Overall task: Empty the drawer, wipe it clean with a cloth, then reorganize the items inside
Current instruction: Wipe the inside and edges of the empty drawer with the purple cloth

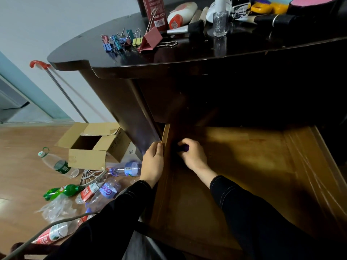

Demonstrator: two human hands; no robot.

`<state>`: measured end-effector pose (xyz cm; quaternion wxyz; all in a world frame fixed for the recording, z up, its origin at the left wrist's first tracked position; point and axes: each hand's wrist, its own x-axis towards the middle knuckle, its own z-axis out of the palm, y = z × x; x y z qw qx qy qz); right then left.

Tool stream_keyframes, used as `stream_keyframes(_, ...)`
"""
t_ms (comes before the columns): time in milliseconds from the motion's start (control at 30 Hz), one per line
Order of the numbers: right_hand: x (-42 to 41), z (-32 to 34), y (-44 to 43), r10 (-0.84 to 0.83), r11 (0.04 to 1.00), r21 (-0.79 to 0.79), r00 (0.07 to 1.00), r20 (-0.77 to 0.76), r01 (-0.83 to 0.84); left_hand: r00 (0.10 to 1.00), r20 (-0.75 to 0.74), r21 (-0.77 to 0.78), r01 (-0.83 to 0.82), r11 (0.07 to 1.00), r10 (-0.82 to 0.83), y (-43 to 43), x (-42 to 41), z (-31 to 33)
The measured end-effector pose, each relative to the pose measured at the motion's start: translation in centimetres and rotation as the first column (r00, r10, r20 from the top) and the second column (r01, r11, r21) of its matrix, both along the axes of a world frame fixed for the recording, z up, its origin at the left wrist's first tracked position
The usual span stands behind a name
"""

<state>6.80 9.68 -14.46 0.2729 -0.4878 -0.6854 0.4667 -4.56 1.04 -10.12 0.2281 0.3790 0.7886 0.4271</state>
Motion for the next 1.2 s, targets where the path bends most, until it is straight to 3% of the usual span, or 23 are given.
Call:
stream_keyframes(33,0.0,0.2,0.1,-0.039,0.999,0.005,0.999,-0.027,0.039,1.000,-0.006,-0.001,-0.003,1.000,0.003,0.0,0.0,0.0)
stream_keyframes(100,-0.5,1.2,-0.1,-0.097,0.991,0.065,0.970,-0.221,0.114,1.000,-0.017,0.004,-0.006,1.000,0.006,0.1,0.0,0.0)
stream_keyframes(167,-1.2,1.9,-0.9,-0.075,0.982,0.139,0.939,-0.334,0.128,1.000,-0.015,0.007,-0.006,1.000,0.006,0.2,0.1,0.1)
stream_keyframes(233,-1.1,1.5,-1.4,-0.043,0.980,0.179,0.964,-0.264,0.093,1.000,-0.016,0.007,-0.007,1.000,0.007,0.2,0.1,0.1)
stream_keyframes(367,0.5,0.1,-0.5,0.069,0.990,0.118,0.994,0.089,-0.079,1.000,-0.025,-0.010,0.004,1.000,-0.004,0.1,0.0,0.1)
stream_keyframes(400,0.6,0.2,-0.3,0.038,0.993,0.110,0.997,0.072,-0.046,1.000,-0.026,-0.019,0.006,1.000,-0.007,0.1,0.0,0.1)
stream_keyframes(533,-0.6,1.4,-0.7,-0.051,0.993,0.095,0.968,-0.246,0.076,0.999,-0.054,-0.030,-0.001,1.000,0.000,0.2,0.0,0.1)
stream_keyframes(567,-0.7,1.2,-1.1,-0.032,0.991,0.121,0.973,-0.228,0.061,0.998,-0.056,-0.025,-0.002,1.000,0.001,0.2,0.0,0.1)
stream_keyframes(633,-0.3,0.2,-1.8,0.009,0.986,0.167,0.999,-0.043,-0.002,0.999,-0.046,-0.023,0.004,1.000,-0.005,0.2,0.0,0.2)
stream_keyframes(733,0.7,-0.8,-1.5,0.117,0.987,0.084,0.975,0.187,-0.135,1.000,-0.016,-0.026,0.010,1.000,-0.010,0.1,0.1,0.4)
stream_keyframes(800,0.8,-0.3,-0.6,0.074,0.995,0.062,0.988,0.138,-0.084,1.000,-0.010,-0.027,0.004,1.000,-0.004,0.0,0.2,0.5)
stream_keyframes(933,-0.3,1.2,-1.2,-0.037,0.990,0.125,0.981,-0.190,0.062,0.999,-0.034,-0.013,-0.011,1.000,0.010,0.2,0.3,0.5)
stream_keyframes(1000,-0.3,0.6,-2.0,-0.008,0.985,0.172,0.992,-0.123,0.029,0.999,-0.038,-0.009,-0.017,1.000,0.017,0.2,0.3,0.6)
stream_keyframes(1100,0.7,-0.6,-2.0,0.102,0.981,0.150,0.983,0.152,-0.125,0.999,-0.032,-0.016,-0.012,1.000,0.011,0.1,0.4,0.8)
stream_keyframes(1200,1.1,0.1,-0.8,0.077,0.989,0.112,0.986,0.149,-0.094,0.999,-0.044,-0.003,-0.010,1.000,0.010,-0.1,0.5,0.8)
